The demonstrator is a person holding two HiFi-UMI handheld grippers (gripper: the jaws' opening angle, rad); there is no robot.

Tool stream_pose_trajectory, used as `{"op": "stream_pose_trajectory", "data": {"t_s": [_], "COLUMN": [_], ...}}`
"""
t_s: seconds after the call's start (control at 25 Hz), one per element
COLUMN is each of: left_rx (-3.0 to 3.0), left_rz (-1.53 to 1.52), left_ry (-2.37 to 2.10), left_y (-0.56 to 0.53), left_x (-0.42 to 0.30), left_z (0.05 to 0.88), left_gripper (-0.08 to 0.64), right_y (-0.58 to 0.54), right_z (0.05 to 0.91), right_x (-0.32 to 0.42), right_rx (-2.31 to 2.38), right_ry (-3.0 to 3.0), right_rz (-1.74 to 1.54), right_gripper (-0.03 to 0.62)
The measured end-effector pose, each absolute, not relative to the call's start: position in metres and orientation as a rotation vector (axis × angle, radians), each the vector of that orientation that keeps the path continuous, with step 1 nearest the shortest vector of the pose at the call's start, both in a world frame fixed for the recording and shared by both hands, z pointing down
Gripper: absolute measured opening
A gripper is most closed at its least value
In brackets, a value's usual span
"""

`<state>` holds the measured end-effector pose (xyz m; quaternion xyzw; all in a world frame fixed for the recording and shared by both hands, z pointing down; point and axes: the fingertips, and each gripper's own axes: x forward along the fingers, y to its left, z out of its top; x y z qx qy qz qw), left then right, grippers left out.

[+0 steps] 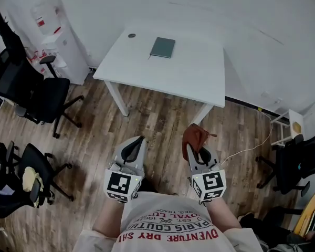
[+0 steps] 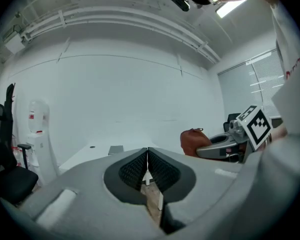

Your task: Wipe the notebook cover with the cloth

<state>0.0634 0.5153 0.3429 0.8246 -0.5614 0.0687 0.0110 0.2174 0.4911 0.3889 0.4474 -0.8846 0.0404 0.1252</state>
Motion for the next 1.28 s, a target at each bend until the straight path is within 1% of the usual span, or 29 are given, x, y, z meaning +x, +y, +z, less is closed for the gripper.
{"op": "stream_pose_trajectory", "data": {"t_s": [0.4, 0.64, 0.96, 1.28], "left_rx": [2.642, 2.640, 2.577, 2.567], "left_rz": [0.186, 0.198, 0.215, 0.269], "left_ry": [-1.651, -1.600, -1.582, -1.639], "left_y": [0.405, 0.363, 0.300, 0.200], "left_x": [-0.057, -0.106, -0.125, -0.122], "left_z": [0.326, 0.329, 0.355, 0.355], "left_gripper": [0.011, 0.011, 0.011, 0.011], "right_y": [0.385, 0.346, 0.282, 0.167], "right_z": [0.376, 0.377, 0.390, 0.397], "right_x": [0.120, 0.080, 0.063, 0.060], "right_rx": [1.481, 1.526, 1.500, 1.420], "right_ry": [-2.481, -2.443, -2.425, -2.483], "right_rz": [0.142, 0.186, 0.203, 0.221], "right_gripper": [0.077, 0.075, 0.075, 0.077]}}
